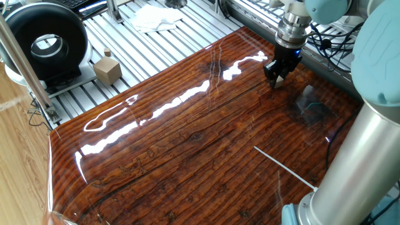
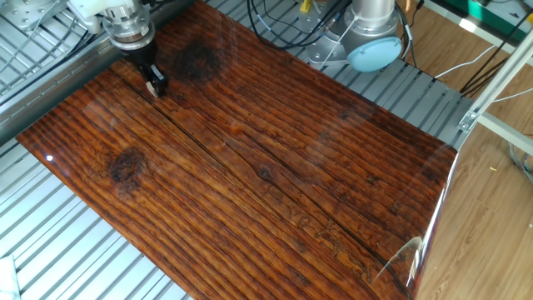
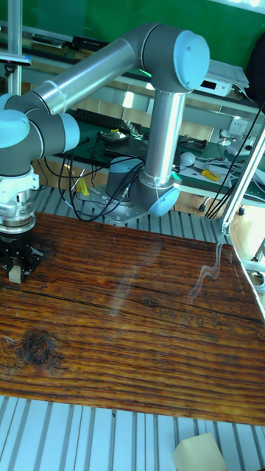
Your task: Hold a small block with the gripper and sweep it from left to right on the table
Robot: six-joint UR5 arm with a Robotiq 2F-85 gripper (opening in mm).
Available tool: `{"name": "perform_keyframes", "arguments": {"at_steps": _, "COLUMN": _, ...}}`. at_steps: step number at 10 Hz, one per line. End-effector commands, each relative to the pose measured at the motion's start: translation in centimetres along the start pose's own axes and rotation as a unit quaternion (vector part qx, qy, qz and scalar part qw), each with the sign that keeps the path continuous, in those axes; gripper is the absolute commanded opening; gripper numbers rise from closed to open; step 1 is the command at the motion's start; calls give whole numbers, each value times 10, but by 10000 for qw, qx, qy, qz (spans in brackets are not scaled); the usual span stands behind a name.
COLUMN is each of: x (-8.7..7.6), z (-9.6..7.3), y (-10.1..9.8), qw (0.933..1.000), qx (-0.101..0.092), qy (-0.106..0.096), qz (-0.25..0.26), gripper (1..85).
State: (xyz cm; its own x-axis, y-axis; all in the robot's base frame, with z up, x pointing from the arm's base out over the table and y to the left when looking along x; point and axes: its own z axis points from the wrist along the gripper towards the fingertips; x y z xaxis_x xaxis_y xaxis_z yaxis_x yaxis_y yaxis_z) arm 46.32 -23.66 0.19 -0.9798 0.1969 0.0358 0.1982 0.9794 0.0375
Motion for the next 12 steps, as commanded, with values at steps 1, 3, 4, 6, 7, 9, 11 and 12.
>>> {"name": "perform_keyframes", "arguments": {"at_steps": 1, "x": -1, "z": 1, "y": 1, "qw": 10000, "qx": -54, "qy": -35, "qz": 41, "gripper": 10}}
{"name": "perform_keyframes", "arguments": {"at_steps": 3, "x": -1, "z": -4, "y": 7, "qw": 9999, "qx": -62, "qy": -34, "qz": 79, "gripper": 10}}
{"name": "perform_keyframes", "arguments": {"at_steps": 4, "x": -1, "z": -6, "y": 7, "qw": 9999, "qx": -64, "qy": -10, "qz": 79, "gripper": 10}}
{"name": "perform_keyframes", "arguments": {"at_steps": 6, "x": -2, "z": 0, "y": 3, "qw": 10000, "qx": -45, "qy": -29, "qz": 64, "gripper": 10}}
{"name": "perform_keyframes", "arguments": {"at_steps": 7, "x": -3, "z": 0, "y": 3, "qw": 10000, "qx": -39, "qy": -38, "qz": 57, "gripper": 10}}
{"name": "perform_keyframes", "arguments": {"at_steps": 9, "x": -2, "z": 0, "y": 3, "qw": 10000, "qx": -47, "qy": -37, "qz": 56, "gripper": 10}}
{"name": "perform_keyframes", "arguments": {"at_steps": 11, "x": -2, "z": -3, "y": 6, "qw": 10000, "qx": -39, "qy": -39, "qz": 64, "gripper": 10}}
{"name": "perform_keyframes", "arguments": {"at_steps": 12, "x": -2, "z": -4, "y": 8, "qw": 10000, "qx": -54, "qy": -35, "qz": 72, "gripper": 10}}
